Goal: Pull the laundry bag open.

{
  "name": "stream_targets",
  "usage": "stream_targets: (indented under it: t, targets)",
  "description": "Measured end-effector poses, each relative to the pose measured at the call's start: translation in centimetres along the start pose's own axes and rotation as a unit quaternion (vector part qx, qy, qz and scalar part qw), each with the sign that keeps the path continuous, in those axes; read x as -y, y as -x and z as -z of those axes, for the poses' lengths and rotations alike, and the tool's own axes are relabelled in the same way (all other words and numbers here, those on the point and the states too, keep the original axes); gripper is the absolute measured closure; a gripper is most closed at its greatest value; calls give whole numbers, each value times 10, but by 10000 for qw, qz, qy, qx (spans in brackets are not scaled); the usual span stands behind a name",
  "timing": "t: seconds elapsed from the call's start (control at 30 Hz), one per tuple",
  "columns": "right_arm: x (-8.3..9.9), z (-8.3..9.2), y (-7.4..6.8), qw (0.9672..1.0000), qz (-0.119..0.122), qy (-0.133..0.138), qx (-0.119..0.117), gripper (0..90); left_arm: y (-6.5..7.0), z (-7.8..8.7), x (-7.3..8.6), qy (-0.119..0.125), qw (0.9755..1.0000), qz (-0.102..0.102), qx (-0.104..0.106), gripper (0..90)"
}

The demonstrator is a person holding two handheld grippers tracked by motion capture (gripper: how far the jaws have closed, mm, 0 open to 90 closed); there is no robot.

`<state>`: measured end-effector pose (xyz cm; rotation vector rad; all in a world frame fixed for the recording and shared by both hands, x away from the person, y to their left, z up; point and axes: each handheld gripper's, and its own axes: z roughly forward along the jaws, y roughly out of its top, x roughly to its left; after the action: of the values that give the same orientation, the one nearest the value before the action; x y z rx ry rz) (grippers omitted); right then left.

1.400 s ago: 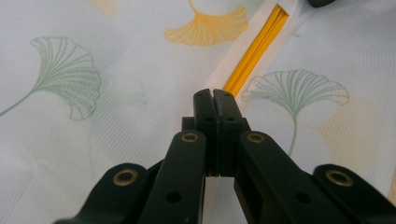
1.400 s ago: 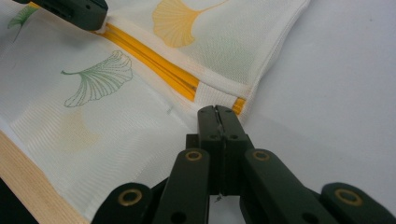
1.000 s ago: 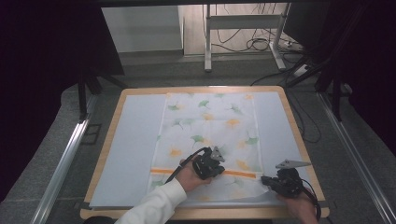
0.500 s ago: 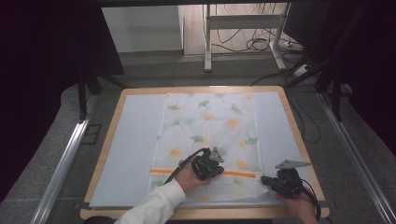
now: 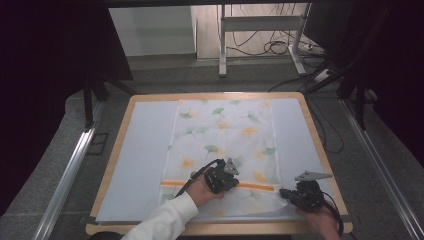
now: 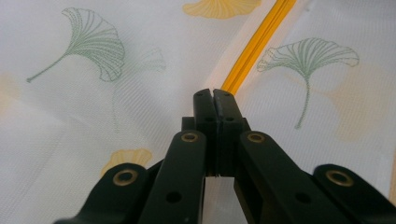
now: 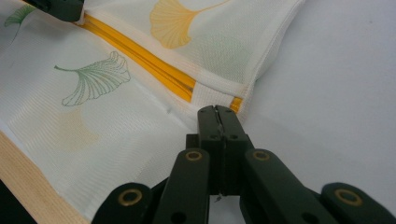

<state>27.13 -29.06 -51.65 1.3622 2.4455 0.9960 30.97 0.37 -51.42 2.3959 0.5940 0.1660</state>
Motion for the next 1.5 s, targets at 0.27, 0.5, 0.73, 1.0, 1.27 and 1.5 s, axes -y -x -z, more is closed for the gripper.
stream_targets:
  t: [0.27,0.5,0.73,1.0,1.27,1.5]
  targets:
    - [0,0,0,10000,-5,-1,-5,899,-7,6,10,39,9999,162,19,900]
    - [0,0,0,10000,8,0,-6,899,-7,8,12,8,9999,135,-16,900]
    - [0,0,0,10000,7,-3,-12,899,-16,19,25,-3,9996,273,-97,900]
    - [0,0,0,10000,6,-4,1,899,-18,24,33,6,9994,326,-109,900]
    - [0,0,0,10000,18,-6,2,899,-19,28,39,15,9993,331,-154,900]
    - [0,0,0,10000,35,-4,0,899,-20,32,43,-16,9991,385,-197,900]
